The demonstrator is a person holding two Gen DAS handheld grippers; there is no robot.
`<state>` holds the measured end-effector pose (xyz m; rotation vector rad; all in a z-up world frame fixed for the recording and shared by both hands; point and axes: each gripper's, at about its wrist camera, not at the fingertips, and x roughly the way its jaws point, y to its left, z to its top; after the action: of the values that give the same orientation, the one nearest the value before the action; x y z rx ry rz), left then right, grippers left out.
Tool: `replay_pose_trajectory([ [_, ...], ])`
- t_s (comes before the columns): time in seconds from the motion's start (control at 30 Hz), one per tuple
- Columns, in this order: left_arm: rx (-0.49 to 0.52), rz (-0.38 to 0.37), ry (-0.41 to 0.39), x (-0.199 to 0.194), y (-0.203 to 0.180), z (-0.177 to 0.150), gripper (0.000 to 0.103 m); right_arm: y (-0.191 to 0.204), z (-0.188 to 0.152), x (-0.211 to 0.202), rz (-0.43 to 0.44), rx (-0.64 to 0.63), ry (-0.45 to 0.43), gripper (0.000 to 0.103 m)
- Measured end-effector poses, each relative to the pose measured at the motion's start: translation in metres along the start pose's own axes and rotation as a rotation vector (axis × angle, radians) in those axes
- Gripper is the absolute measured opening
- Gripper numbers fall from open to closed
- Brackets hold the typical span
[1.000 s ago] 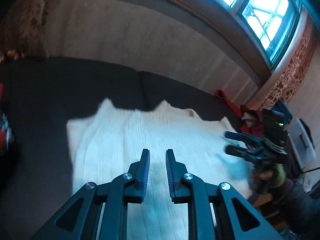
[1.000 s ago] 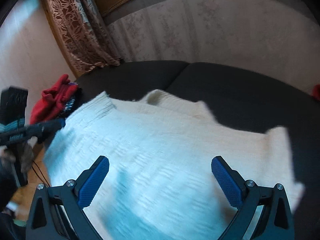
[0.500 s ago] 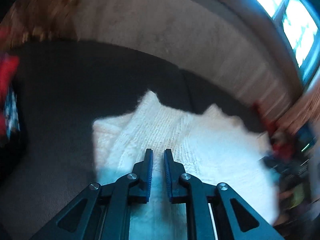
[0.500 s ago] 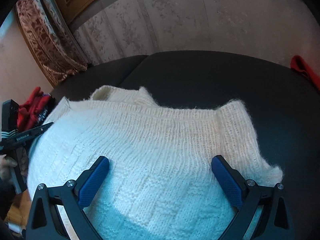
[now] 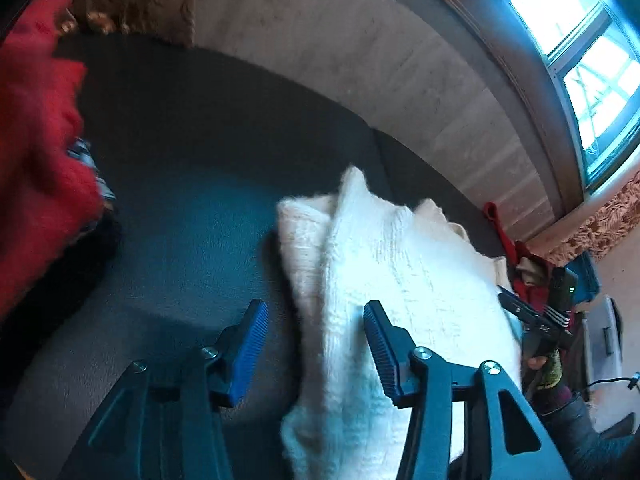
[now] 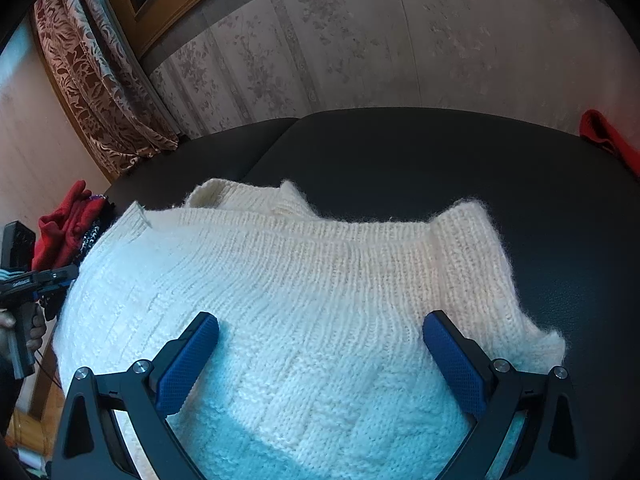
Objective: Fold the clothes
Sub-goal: 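Lift and fold the sweater over onto itself with the left tool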
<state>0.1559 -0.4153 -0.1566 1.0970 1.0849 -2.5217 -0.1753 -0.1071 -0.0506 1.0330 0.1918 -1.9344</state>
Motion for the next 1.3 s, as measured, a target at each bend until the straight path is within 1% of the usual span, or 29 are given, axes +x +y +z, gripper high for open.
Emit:
replay_pose_trajectory([
  [0.1,0.008,-0.023,0.035,0.013,0.002,0.002,0.052,-0.001,-0.001,0.001,0.0,-0.001,-0.002,0.103],
  [0.2,0.002,-0.068,0.045,0.02,0.001,0.005,0.052,-0.002,-0.003,0.002,0.006,0.002,-0.006,0.103],
  [0.3,0.009,-0.09,0.056,0.025,-0.003,0.006,0.051,-0.004,-0.003,0.001,0.018,0.01,-0.011,0.103],
  [0.33,0.013,-0.095,0.06,0.025,-0.005,0.006,0.048,-0.004,-0.004,0.001,0.022,0.014,-0.013,0.103],
  [0.37,0.019,-0.099,0.066,0.027,-0.007,0.005,0.037,-0.005,-0.004,0.001,0.024,0.016,-0.014,0.103],
  [0.47,0.053,-0.061,0.042,0.03,-0.016,0.005,0.024,-0.005,-0.005,0.001,0.026,0.017,-0.016,0.103],
  [0.53,0.069,-0.027,0.028,0.03,-0.022,0.007,0.021,-0.005,-0.005,0.001,0.026,0.017,-0.016,0.103],
  [0.6,0.073,0.006,0.017,0.026,-0.025,0.01,0.02,-0.003,-0.006,0.001,0.022,0.015,-0.015,0.103],
  [0.7,0.067,0.036,0.01,0.023,-0.027,0.015,0.018,0.001,-0.007,0.001,0.008,0.013,-0.007,0.103],
  [0.77,0.066,0.053,0.011,0.02,-0.029,0.021,0.017,0.005,-0.005,-0.003,0.022,0.003,0.01,0.103],
  [0.83,0.072,0.071,0.008,0.017,-0.03,0.027,0.017,0.008,-0.004,-0.014,0.076,-0.014,0.017,0.103],
  [0.93,0.079,0.102,-0.002,0.008,-0.029,0.037,0.017,0.015,-0.005,-0.035,0.14,-0.099,0.06,0.103],
  [1.0,0.081,0.123,-0.008,-0.003,-0.027,0.043,0.017,0.024,-0.009,-0.048,0.161,-0.182,0.104,0.103],
  [1.1,0.093,0.156,-0.011,-0.012,-0.029,0.056,0.017,0.037,-0.016,-0.063,0.167,-0.302,0.179,0.103],
  [1.2,0.125,0.178,0.003,-0.015,-0.041,0.069,0.017,0.044,-0.018,-0.068,0.199,-0.375,0.226,0.103],
  [1.3,0.153,0.175,0.021,-0.019,-0.057,0.08,0.017,0.051,-0.018,-0.064,0.216,-0.447,0.261,0.103],
])
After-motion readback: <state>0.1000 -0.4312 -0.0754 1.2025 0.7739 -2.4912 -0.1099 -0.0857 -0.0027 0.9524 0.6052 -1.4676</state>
